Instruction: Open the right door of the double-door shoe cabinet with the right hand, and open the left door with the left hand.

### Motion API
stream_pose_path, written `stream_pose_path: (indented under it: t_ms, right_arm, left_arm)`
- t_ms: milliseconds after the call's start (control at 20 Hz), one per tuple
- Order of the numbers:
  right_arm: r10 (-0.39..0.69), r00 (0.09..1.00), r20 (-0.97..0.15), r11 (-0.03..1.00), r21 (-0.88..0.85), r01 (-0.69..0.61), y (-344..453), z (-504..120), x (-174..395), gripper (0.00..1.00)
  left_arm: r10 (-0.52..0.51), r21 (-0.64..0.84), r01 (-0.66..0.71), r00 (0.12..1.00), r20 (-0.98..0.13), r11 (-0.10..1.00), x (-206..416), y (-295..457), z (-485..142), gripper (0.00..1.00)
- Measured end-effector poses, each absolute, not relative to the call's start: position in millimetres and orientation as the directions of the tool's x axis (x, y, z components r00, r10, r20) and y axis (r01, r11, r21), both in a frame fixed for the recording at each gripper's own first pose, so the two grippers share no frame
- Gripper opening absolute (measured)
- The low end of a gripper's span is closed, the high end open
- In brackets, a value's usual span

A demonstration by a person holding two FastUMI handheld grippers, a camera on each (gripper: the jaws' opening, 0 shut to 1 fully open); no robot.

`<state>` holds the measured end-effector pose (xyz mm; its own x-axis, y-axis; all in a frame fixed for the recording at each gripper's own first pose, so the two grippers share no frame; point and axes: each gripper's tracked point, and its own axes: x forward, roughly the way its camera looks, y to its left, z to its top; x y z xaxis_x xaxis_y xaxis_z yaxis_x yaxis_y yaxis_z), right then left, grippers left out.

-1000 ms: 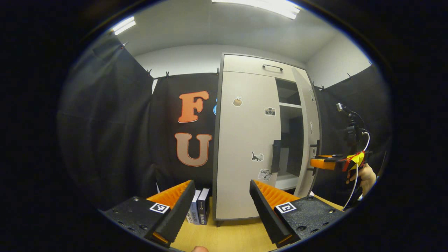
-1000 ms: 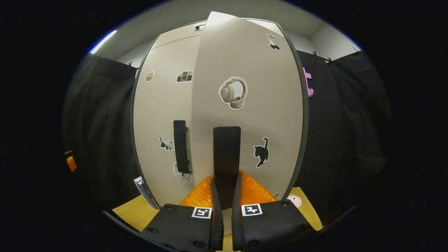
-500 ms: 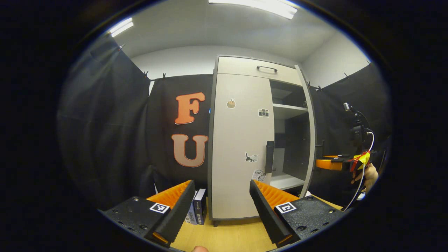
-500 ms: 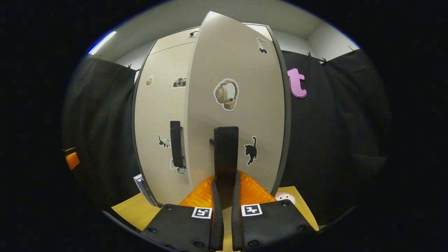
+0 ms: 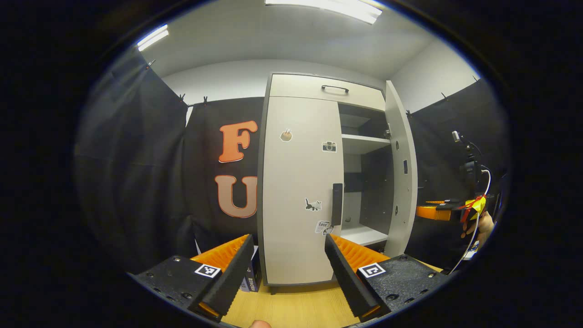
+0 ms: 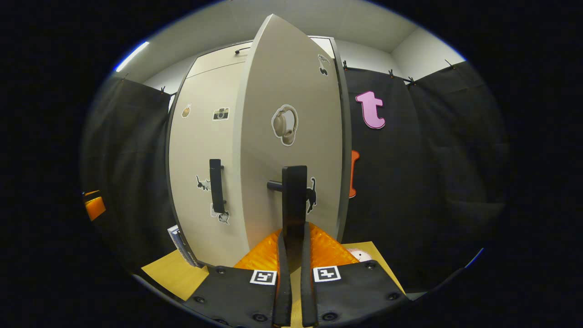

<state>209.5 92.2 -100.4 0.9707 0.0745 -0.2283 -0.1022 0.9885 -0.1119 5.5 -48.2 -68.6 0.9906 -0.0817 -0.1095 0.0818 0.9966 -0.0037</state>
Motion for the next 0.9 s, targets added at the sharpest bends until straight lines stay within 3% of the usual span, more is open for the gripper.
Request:
stream_pose_path:
  t_ms: [150,200,900]
  right_arm:
    - [0.052,0.974,-0.221,0.991,-0.109,-0.077,81.6,-98.1,210.7,0.16]
    - [0.046,0.974,-0.220,0.992,-0.106,-0.070,83.1,-98.6,208.5,0.08]
    - [-0.003,0.980,-0.199,0.993,-0.115,-0.020,55.8,-94.0,207.4,0.07]
  left_arm:
    - [-0.095,-0.012,0.094,0.989,-0.114,0.995,5.7,-56.3,-69.9,0.94]
    - [-0.097,-0.013,0.096,0.989,-0.116,0.995,7.3,-59.3,-70.5,0.97]
    - [-0.098,-0.016,0.096,0.986,-0.136,0.995,27.2,-85.1,-79.6,0.98]
